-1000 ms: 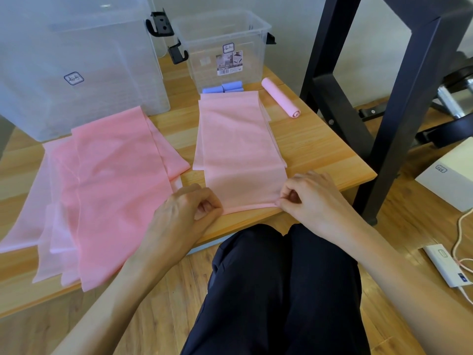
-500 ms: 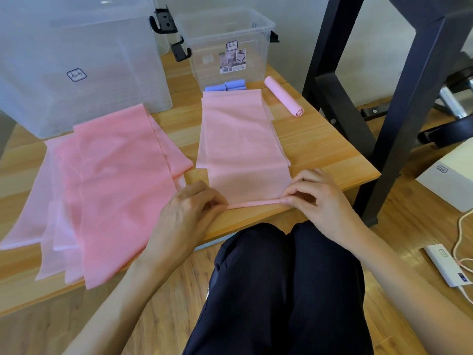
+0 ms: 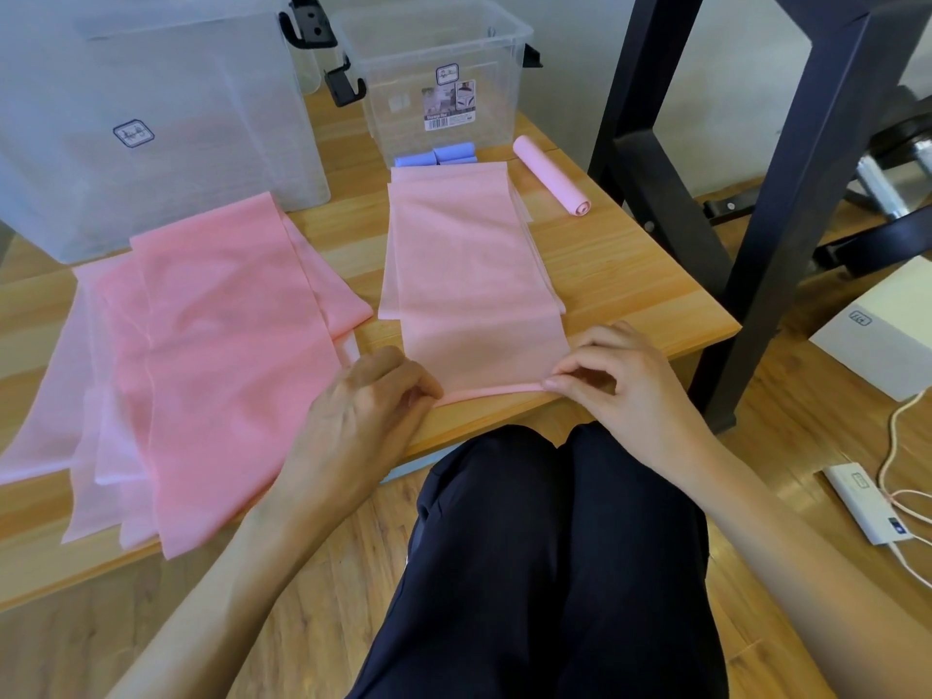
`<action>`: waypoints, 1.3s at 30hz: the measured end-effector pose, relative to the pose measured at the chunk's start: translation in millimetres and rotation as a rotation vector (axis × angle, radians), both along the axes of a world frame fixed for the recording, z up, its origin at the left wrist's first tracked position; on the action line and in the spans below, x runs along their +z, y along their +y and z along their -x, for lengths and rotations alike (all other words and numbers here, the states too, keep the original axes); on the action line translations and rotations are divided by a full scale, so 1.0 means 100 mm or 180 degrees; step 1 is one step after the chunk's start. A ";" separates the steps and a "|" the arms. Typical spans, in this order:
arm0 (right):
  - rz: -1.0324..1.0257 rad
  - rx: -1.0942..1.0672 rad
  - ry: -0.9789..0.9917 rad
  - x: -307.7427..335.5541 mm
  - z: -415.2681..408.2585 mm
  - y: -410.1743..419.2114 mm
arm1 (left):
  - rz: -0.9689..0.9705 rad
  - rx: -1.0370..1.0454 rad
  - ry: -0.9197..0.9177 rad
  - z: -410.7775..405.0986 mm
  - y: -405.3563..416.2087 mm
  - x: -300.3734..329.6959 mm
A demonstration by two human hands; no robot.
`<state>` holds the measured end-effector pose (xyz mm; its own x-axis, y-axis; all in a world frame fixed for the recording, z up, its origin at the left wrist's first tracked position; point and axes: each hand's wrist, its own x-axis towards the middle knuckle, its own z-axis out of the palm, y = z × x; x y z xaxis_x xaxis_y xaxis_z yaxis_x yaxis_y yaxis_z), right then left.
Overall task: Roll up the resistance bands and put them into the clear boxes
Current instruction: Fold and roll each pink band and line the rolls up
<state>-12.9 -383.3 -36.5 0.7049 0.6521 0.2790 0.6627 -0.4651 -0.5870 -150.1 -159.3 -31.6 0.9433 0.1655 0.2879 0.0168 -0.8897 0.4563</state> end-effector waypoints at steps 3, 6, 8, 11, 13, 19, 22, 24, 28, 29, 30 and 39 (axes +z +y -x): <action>-0.0205 -0.0004 -0.0012 -0.03 0.01 0.00 | 0.0036 0.0073 -0.0030 0.03 -0.02 -0.02; -0.0086 -0.0007 -0.0036 -0.03 -0.02 0.01 | 0.0201 0.0084 0.0053 0.01 0.01 -0.01; 0.0149 0.0056 0.0050 0.00 -0.04 0.00 | 0.0386 0.0052 0.0122 0.01 0.03 0.00; 0.0210 -0.0045 0.0253 0.06 -0.03 0.02 | 0.0519 0.0049 0.0279 0.02 0.05 0.01; 0.0091 -0.0168 0.0273 0.07 -0.02 0.04 | 0.0556 0.0066 0.0286 0.01 0.04 0.00; -0.0076 -0.0149 -0.0028 -0.04 0.01 0.01 | 0.0275 0.0037 0.0028 0.02 0.02 -0.01; -0.0222 -0.0102 -0.0008 -0.05 0.02 -0.01 | -0.0019 0.0024 -0.0044 0.05 0.00 -0.03; -0.0205 -0.0093 0.0040 -0.02 -0.01 0.01 | 0.0064 0.0130 -0.0007 0.04 0.00 -0.02; 0.0297 0.0013 0.0391 0.13 -0.09 0.04 | 0.0362 0.0147 0.0119 -0.04 0.03 0.00; 0.0329 -0.0035 0.0511 0.16 -0.10 0.06 | 0.0425 0.0167 0.0164 -0.06 0.03 0.01; 0.0288 -0.0086 0.0570 0.18 -0.10 0.07 | 0.0457 0.0198 0.0204 -0.06 0.03 0.01; -0.0122 -0.0101 0.0061 -0.02 -0.01 0.01 | 0.0230 0.0141 -0.0055 -0.01 0.01 -0.05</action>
